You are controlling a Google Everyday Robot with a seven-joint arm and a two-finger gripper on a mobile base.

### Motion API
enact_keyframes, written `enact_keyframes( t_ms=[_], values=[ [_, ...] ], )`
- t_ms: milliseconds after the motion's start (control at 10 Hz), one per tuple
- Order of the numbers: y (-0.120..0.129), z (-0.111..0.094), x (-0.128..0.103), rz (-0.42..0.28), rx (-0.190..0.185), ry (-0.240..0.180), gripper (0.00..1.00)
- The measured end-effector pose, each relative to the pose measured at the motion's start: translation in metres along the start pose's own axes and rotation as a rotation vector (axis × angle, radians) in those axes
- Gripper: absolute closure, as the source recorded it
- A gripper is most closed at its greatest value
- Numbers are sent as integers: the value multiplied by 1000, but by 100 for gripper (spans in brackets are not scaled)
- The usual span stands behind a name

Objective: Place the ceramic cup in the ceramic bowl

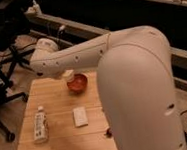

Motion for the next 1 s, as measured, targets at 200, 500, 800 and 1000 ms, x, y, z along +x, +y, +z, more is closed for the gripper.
enact_keyframes(
  t_ms=[200,500,800,1000],
  values=[
    [-26,9,9,67,-36,-20,100],
    [-48,39,19,125,-86,3,100],
    [-64,66,20,144,-95,58,100],
    [-64,78,15,130,-95,97,100]
  ],
)
